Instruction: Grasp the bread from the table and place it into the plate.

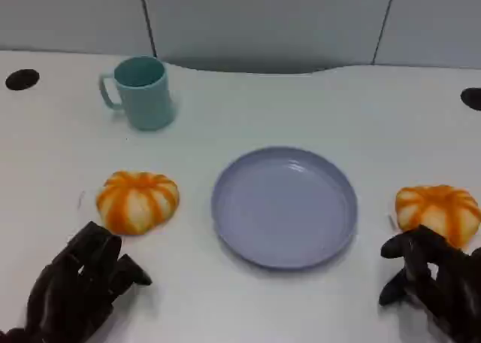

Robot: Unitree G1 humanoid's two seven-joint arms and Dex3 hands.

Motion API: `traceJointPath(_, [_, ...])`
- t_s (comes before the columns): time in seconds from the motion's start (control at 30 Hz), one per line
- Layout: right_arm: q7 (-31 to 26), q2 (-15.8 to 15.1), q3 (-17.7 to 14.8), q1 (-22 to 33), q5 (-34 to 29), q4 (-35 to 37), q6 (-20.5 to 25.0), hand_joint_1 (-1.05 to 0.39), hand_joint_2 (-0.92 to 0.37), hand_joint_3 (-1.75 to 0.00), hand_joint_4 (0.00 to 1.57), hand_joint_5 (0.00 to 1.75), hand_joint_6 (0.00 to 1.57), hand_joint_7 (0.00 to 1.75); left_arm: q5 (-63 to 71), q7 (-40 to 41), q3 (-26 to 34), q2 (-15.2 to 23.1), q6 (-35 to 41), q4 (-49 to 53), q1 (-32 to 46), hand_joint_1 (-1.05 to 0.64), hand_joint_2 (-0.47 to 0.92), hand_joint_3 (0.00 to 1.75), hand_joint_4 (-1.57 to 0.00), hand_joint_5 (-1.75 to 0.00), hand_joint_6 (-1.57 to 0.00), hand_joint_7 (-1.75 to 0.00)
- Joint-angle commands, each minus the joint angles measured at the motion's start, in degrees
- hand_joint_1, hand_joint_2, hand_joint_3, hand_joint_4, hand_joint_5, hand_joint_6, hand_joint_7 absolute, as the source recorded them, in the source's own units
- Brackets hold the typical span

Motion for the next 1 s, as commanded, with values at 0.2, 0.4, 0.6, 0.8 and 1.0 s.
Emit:
traceJointPath(0.2, [-0.22, -0.35, -0.25, 0.09, 0.15, -0.30, 0.79, -0.32, -0.92, -0.60, 0.52, 1.75, 0.35, 1.70, -0.25, -0.23, 0.47, 0.85, -0.10, -0.73, 0.35, -0.40, 0.92, 0.18, -0.60, -1.75, -0.45, -1.74])
traceJointPath(0.4, [-0.13, 0.09, 0.22, 0.53, -0.01, -0.53, -0.13, -0.31, -0.92, -0.62, 0.53, 1.75, 0.36, 1.71, 0.02, -0.07, 0.59, 1.10, -0.65, -1.83, 0.86, -0.42, 0.92, 0.16, -0.60, -1.75, -0.43, -1.75])
traceJointPath(0.6, [-0.78, 0.36, 0.84, 0.96, -0.34, -1.02, 0.15, -0.31, -0.92, -0.62, 0.53, 1.75, 0.36, 1.71, 11.12, 1.93, -3.45, 2.30, -16.13, -7.29, 1.66, -0.48, 0.92, 0.24, -0.59, -1.75, -0.44, -1.66])
traceJointPath(0.8, [-1.43, 0.53, 1.51, 0.44, -0.72, -0.88, 0.74, -0.31, -0.92, -0.62, 0.53, 1.75, 0.36, 1.69, 51.00, 22.16, -9.81, 13.33, -43.46, -10.91, -4.29, -0.43, 0.92, 0.20, -0.57, -1.75, -0.44, -1.68])
traceJointPath(1.0, [-1.49, 0.97, 1.71, 0.38, -0.56, -0.92, 0.58, -0.31, -0.92, -0.62, 0.55, 1.75, 0.37, 1.69, 73.11, 30.16, -16.09, 22.99, -40.19, -12.97, -10.88, -0.59, 0.92, 0.09, -0.43, -1.42, -0.42, -1.16])
